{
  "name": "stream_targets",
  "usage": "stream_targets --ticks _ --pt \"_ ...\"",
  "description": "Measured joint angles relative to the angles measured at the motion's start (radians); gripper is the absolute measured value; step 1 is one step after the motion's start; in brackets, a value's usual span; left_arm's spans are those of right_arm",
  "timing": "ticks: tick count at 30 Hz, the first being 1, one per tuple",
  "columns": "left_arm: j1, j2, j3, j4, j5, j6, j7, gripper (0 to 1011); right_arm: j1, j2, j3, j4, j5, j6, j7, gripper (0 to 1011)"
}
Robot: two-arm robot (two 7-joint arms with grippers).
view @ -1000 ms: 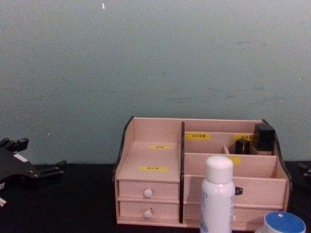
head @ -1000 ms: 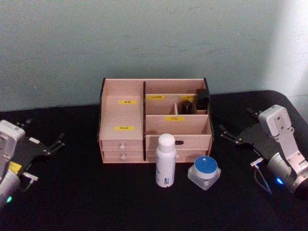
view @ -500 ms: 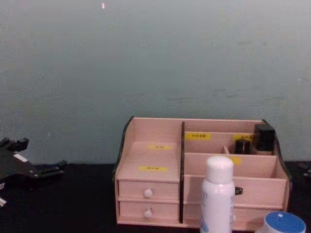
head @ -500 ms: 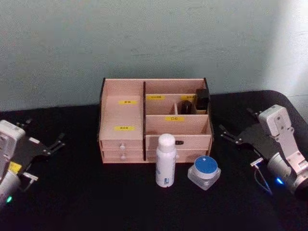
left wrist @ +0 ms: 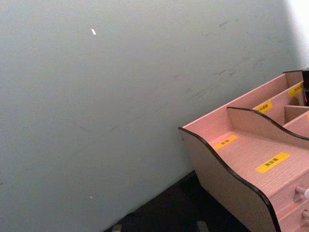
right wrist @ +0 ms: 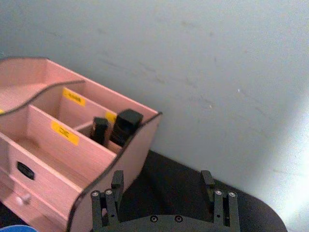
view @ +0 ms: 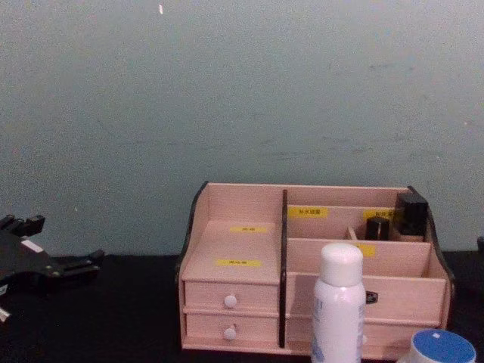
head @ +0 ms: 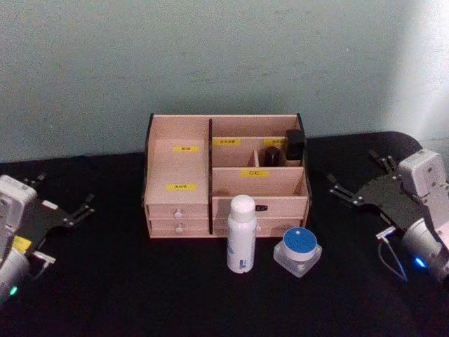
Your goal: Pick up the facial cleanser and watermelon frost from the table and place them into the tiered storage box.
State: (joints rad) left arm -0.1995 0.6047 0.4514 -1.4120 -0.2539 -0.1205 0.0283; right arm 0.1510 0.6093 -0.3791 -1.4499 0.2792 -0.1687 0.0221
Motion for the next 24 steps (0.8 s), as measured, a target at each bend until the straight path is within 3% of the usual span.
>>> stream_targets --ticks 9,13,24 --pt "0.000 0.000 0.000 0.000 0.000 0.000 0.000 1001 -0.054 0.046 0.031 -0.061 0.039 -0.092 0.112 1003" --pt "0.000 0.000 0.000 0.000 0.000 0.000 0.000 1001 -0.087 0.077 0.041 -0.095 0.067 -0.153 0.195 1002" --pt "0.000 0.000 0.000 0.000 0.000 0.000 0.000 1001 -0.127 0.113 0.021 -0.138 0.106 -0.214 0.374 1003"
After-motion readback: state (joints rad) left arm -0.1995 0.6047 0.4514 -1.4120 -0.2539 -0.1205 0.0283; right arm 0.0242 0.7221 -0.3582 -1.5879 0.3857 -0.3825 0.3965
